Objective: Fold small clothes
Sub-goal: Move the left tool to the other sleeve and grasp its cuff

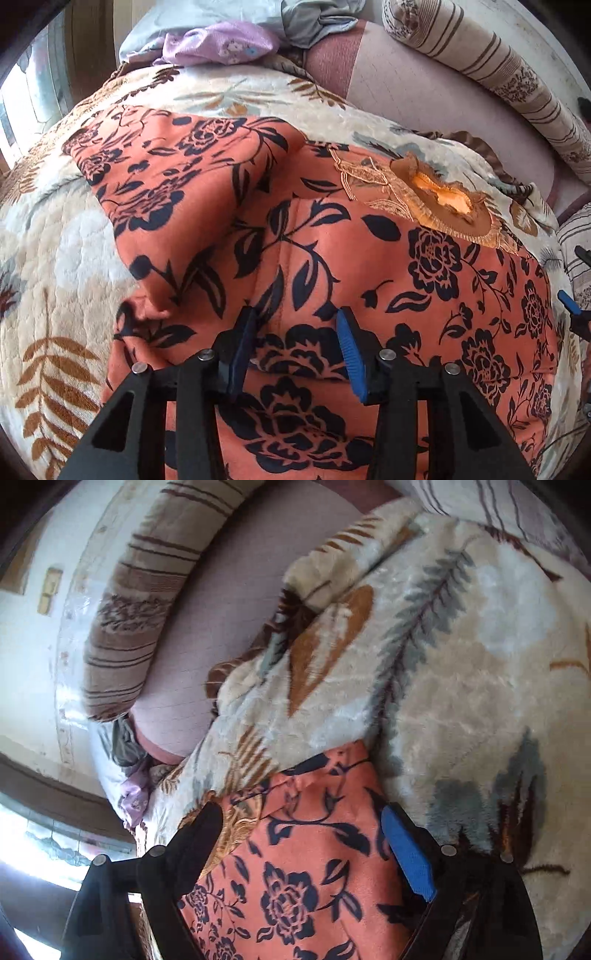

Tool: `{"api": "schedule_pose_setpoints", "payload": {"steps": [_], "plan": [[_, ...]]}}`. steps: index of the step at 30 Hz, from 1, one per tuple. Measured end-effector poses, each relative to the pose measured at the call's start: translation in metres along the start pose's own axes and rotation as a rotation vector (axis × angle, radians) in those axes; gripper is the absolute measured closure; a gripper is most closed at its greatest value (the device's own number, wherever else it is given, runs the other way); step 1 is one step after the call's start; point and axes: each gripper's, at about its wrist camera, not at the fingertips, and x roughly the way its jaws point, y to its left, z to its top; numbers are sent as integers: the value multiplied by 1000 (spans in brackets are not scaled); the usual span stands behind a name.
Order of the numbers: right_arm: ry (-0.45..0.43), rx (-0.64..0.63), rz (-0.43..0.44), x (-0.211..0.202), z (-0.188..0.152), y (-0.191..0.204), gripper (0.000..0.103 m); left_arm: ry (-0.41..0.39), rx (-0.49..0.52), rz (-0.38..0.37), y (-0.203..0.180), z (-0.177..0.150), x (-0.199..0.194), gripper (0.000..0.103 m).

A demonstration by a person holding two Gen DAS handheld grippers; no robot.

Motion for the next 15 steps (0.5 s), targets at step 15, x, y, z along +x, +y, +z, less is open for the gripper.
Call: {"api": "schedule_pose_setpoints", "payload": {"steps": [15], "plan": [[19, -279, -67, -41, -110, 60, 13, 25, 5, 115, 7, 39, 14, 54]]}}
